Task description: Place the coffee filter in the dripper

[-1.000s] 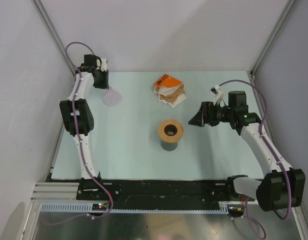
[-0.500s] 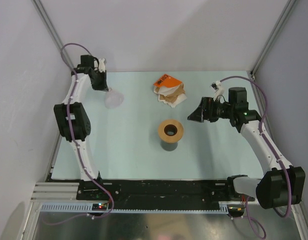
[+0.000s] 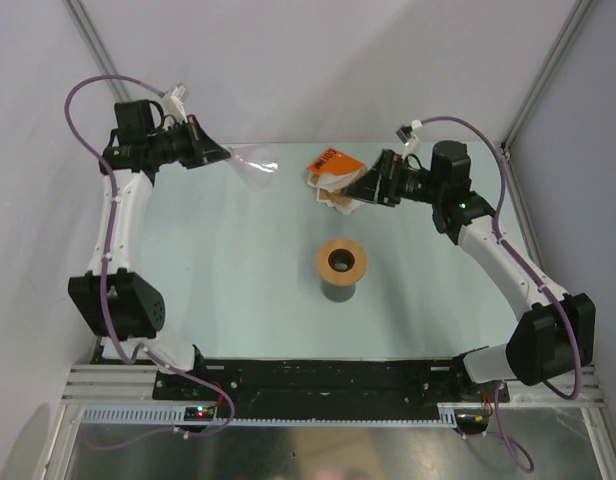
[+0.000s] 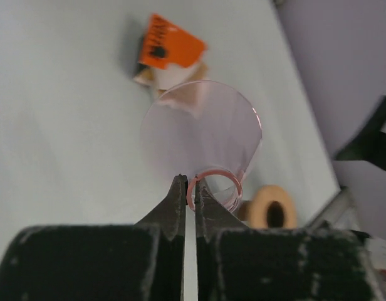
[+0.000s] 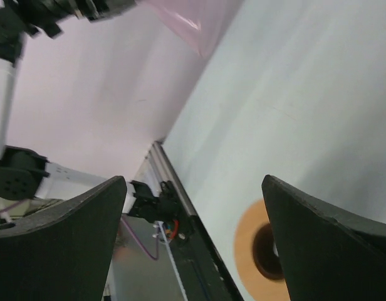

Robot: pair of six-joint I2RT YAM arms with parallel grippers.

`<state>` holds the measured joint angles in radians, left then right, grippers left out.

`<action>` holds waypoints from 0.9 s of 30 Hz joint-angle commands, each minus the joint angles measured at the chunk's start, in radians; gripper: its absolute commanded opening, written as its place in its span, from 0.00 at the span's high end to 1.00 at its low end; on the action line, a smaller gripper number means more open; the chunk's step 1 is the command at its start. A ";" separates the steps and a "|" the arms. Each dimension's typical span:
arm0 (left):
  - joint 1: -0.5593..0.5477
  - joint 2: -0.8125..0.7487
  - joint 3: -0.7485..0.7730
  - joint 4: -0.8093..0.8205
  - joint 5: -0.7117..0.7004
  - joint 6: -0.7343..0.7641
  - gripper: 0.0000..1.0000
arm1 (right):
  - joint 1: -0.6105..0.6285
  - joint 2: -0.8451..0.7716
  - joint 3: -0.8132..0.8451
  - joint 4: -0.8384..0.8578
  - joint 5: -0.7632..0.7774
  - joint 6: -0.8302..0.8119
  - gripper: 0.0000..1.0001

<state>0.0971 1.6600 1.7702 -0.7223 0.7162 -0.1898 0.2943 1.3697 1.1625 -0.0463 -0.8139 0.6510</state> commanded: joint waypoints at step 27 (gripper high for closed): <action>-0.180 -0.353 -0.421 0.643 0.238 -0.616 0.27 | 0.189 0.142 0.344 0.121 0.022 -0.049 0.99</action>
<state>-0.0822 1.3579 1.3369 -0.1143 0.9356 -0.7879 0.5125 1.5528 1.4727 0.1020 -0.7948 0.6872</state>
